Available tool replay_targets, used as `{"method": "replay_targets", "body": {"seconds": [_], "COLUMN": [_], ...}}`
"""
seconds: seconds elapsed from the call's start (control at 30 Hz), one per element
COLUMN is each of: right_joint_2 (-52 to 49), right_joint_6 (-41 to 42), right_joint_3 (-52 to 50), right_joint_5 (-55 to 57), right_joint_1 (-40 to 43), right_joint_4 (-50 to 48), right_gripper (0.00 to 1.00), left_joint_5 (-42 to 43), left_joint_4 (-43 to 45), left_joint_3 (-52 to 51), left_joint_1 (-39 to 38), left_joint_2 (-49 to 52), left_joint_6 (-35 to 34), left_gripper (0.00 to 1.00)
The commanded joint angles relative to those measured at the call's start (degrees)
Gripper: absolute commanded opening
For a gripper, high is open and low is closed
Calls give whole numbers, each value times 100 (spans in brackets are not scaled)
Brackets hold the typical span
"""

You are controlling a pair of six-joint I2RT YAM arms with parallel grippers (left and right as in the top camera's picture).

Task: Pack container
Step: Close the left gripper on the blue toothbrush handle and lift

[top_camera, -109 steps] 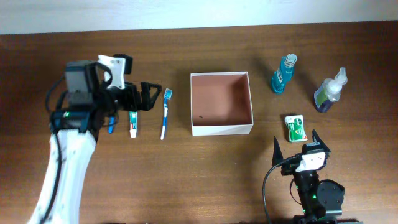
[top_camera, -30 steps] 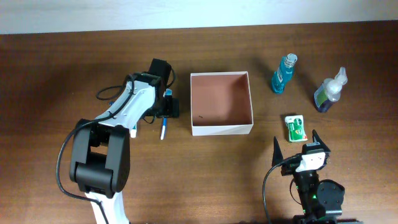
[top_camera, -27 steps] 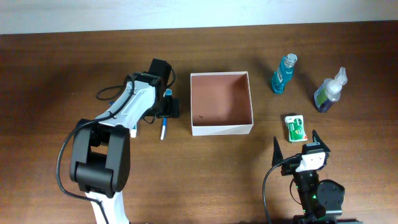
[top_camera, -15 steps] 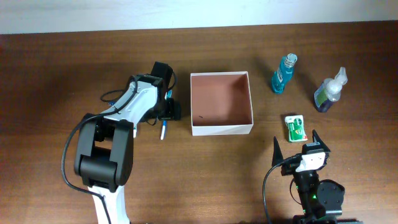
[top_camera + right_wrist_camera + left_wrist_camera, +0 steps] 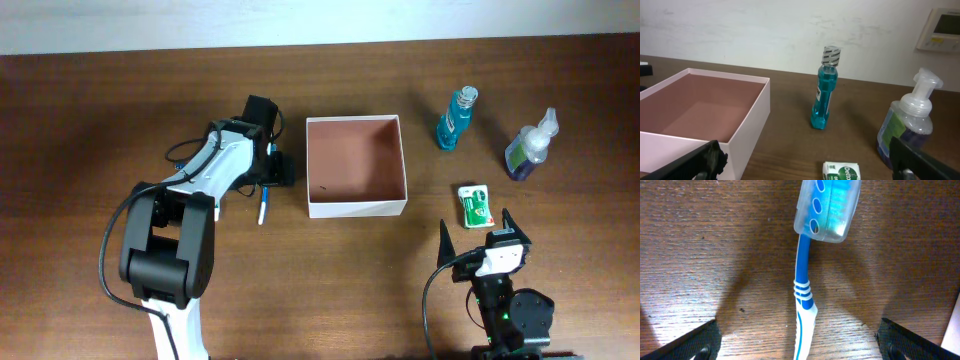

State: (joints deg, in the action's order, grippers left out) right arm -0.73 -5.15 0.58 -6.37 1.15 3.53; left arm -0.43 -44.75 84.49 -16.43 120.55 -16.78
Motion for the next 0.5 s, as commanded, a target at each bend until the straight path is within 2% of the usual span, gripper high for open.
{"method": "replay_targets", "body": {"seconds": [0.0,0.47], "right_joint_2": [52,52], "right_joint_6": [-42,-42], "right_joint_3": [-26,-26], "right_joint_5": [-52,-52], "right_joint_1": [37,37], "right_joint_4": [33,33], "right_gripper": [98,98], "left_joint_5": [131,107], "left_joint_4": [17,-291], "left_joint_3": [90,83], "left_joint_1": [-4,-4], "left_joint_2": [87,107], "left_joint_6": [-57,-33], "left_gripper": [99,99]}}
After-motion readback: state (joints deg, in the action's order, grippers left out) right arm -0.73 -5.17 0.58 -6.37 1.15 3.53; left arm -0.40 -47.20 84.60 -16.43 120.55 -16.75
